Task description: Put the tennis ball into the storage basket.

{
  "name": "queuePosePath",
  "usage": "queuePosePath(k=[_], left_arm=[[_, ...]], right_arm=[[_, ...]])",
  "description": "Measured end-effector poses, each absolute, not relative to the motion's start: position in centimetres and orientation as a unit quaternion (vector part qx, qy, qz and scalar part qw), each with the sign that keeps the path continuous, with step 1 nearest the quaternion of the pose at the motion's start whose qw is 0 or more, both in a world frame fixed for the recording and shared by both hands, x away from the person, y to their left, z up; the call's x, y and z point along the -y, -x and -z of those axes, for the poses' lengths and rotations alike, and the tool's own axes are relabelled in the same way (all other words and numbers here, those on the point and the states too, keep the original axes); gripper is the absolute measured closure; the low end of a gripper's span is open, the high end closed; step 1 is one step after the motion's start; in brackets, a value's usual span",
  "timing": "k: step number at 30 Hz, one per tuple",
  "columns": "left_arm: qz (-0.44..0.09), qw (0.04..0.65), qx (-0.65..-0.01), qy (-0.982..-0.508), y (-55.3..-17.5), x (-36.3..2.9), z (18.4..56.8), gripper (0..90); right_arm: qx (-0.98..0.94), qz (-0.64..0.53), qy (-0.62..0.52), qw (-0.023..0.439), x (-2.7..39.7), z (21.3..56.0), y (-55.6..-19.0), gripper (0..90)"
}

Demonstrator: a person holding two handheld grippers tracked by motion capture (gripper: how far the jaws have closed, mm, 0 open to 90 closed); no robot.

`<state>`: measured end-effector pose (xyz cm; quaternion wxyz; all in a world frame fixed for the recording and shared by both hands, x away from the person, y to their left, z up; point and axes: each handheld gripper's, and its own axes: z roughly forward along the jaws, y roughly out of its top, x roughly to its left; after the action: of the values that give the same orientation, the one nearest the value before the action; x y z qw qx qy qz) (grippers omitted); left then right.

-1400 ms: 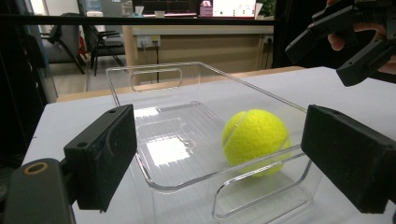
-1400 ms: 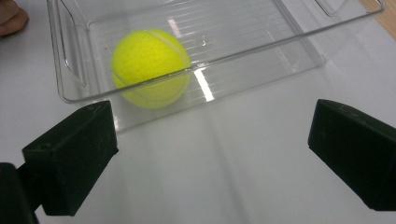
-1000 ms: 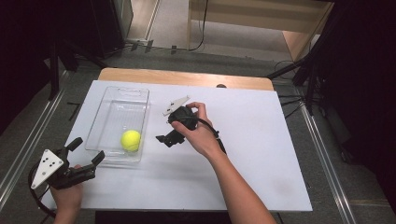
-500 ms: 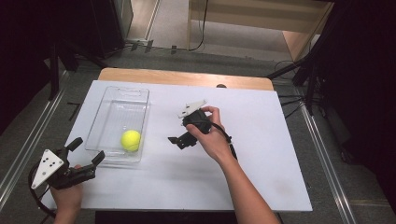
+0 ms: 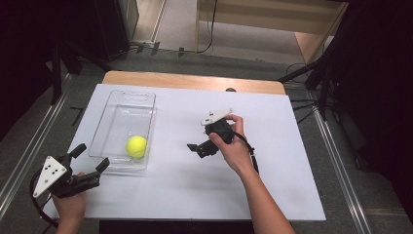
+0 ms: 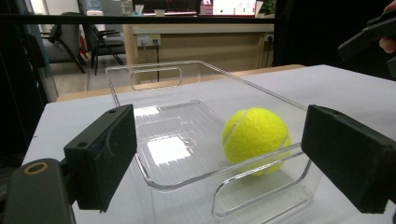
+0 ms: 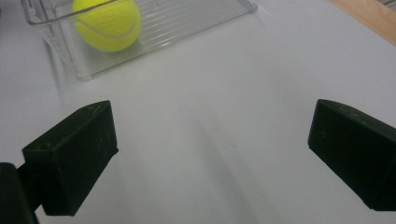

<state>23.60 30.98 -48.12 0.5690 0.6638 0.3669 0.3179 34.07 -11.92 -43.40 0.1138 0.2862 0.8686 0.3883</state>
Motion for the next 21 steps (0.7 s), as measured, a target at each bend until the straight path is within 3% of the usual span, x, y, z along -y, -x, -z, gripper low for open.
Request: queuePosePath(k=[21], left_arm=[[-0.318,0.568,-0.367,-0.664,-23.6,-31.0,48.1,11.1]], right_arm=[[-0.846,-0.409,-0.318,0.126,16.2,44.7,-32.1,0.4]])
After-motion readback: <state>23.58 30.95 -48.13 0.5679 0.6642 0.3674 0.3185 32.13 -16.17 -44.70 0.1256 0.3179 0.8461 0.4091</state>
